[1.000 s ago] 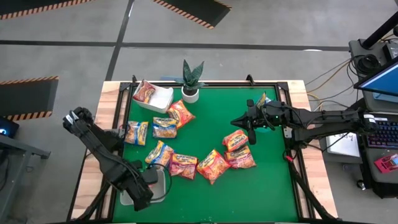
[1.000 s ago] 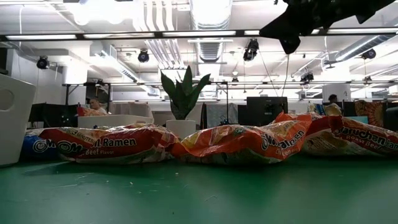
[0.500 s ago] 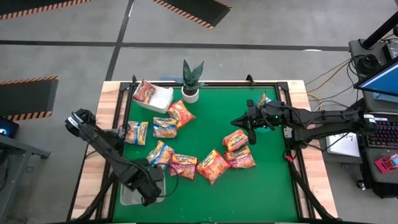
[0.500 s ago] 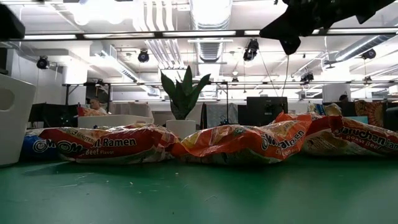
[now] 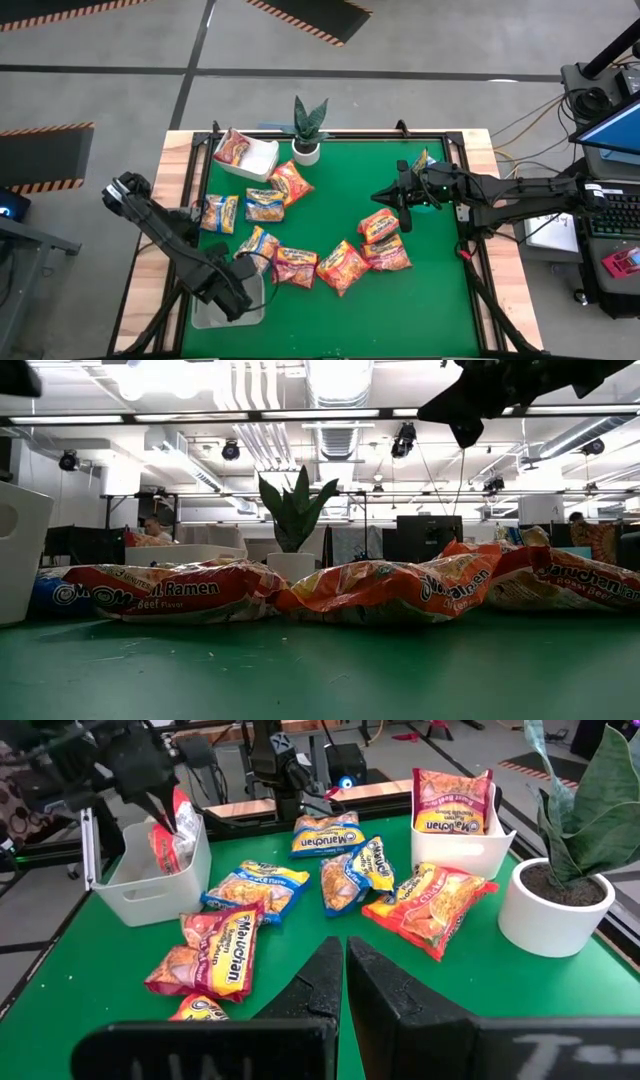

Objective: Sort Maruchan noodles
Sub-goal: Put the red noodle pack into the white bin

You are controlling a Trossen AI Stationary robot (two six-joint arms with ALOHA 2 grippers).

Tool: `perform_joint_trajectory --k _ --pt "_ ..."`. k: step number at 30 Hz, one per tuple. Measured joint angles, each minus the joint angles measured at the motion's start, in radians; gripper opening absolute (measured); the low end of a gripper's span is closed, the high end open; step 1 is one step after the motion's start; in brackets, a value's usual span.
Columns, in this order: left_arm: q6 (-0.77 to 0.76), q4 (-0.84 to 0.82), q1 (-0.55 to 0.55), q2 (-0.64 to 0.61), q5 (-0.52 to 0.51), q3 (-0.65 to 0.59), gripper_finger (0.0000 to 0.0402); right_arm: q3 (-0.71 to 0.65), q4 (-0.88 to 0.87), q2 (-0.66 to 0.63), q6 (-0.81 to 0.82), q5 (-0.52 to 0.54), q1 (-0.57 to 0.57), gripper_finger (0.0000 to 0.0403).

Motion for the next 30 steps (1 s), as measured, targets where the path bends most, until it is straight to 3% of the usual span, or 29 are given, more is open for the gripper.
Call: perform_joint_trajectory --k 6,9,16,21,30 --pt "0.266 0.157 0.023 -0.002 -0.326 0.087 0.0000 0.000 -0.001 0.002 0.006 0.000 0.000 0.0009" --pt "0.429 0.270 0.070 -0.002 -0.407 0.087 0.0000 0.000 -0.001 0.002 0.015 0.000 0.000 0.0009" --pt "0.695 0.529 0.182 -0.002 -0.347 -0.048 0.0000 -0.003 -0.003 0.002 0.027 0.000 0.000 0.0009" --pt "0.713 0.592 0.230 -0.002 -0.239 -0.160 0.0000 -0.007 -0.031 0.002 0.044 0.000 0.000 0.0009" --pt "0.780 0.883 0.300 -0.002 -0.187 -0.338 0.0000 -0.014 -0.034 0.002 0.031 0.001 0.000 0.0009"
